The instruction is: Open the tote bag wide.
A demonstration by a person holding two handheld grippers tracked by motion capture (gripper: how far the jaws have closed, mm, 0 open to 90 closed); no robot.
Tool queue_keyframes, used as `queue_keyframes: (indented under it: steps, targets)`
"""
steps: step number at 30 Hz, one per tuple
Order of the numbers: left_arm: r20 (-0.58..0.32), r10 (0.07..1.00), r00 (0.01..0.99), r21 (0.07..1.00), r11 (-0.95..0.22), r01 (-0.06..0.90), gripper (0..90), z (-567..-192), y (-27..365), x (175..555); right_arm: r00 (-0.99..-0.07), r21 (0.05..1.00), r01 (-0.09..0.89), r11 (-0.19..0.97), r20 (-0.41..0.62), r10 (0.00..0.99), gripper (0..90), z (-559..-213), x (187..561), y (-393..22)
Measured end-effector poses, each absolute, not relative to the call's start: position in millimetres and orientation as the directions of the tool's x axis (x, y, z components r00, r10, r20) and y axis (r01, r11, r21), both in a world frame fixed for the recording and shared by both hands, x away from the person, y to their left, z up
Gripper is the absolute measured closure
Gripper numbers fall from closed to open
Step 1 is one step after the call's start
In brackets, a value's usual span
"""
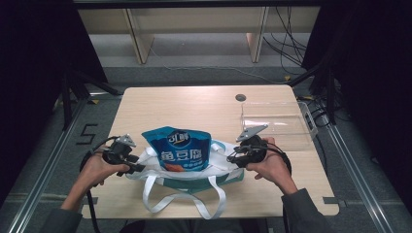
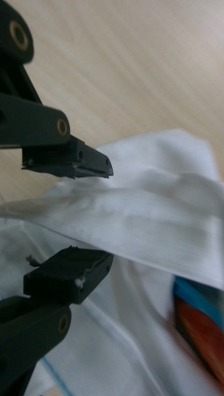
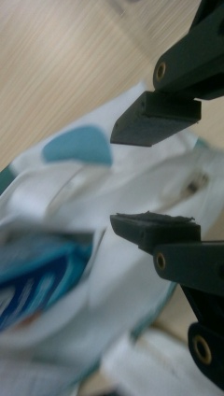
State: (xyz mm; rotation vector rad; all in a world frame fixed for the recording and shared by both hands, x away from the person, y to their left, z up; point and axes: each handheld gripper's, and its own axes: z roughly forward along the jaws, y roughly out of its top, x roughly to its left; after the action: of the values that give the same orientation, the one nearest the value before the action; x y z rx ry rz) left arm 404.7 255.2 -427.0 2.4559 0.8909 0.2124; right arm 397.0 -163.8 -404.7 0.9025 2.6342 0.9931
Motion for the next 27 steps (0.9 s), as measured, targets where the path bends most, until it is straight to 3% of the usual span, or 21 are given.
queue_keyframes:
  steps: [3,8,12,13,16,18,21,27]
  targets:
    - [0.004,0.623,0.782,0.538,-0.661,0.523,48.4,-420,245,406,-0.854,0.694,0.421,0.584,0.087,0.512,51.3,-399,383,-147]
    - [0.002,0.593,0.805,0.539,-0.679,0.499,48.0,-423,233,417,-0.925,0.685,0.326,0.652,0.088,0.370,48.1,-397,366,-118]
    - [-0.021,0.576,0.817,0.525,-0.689,0.500,56.3,-425,235,429,-0.951,0.676,0.279,0.683,0.095,0.295,47.9,-403,359,-102]
    - [-0.027,0.575,0.818,0.528,-0.686,0.500,60.3,-426,234,431,-0.955,0.661,0.269,0.700,0.092,0.280,49.5,-409,358,-97]
    - [0.006,0.574,0.819,0.520,-0.701,0.488,72.0,-422,234,438,-0.969,0.600,0.222,0.769,0.048,0.242,69.3,-423,357,-88]
    - [-0.020,0.614,0.789,0.551,-0.652,0.521,81.6,-422,238,447,-0.973,0.550,0.212,0.808,0.041,0.227,77.1,-433,356,-85]
    - [-0.118,0.659,0.743,0.574,-0.565,0.593,83.8,-431,247,470,-0.975,0.503,0.207,0.839,0.040,0.217,80.6,-445,354,-83]
    - [-0.164,0.722,0.672,0.462,-0.546,0.699,84.3,-466,242,500,-0.985,0.391,0.163,0.906,0.009,0.174,81.6,-472,355,-73]
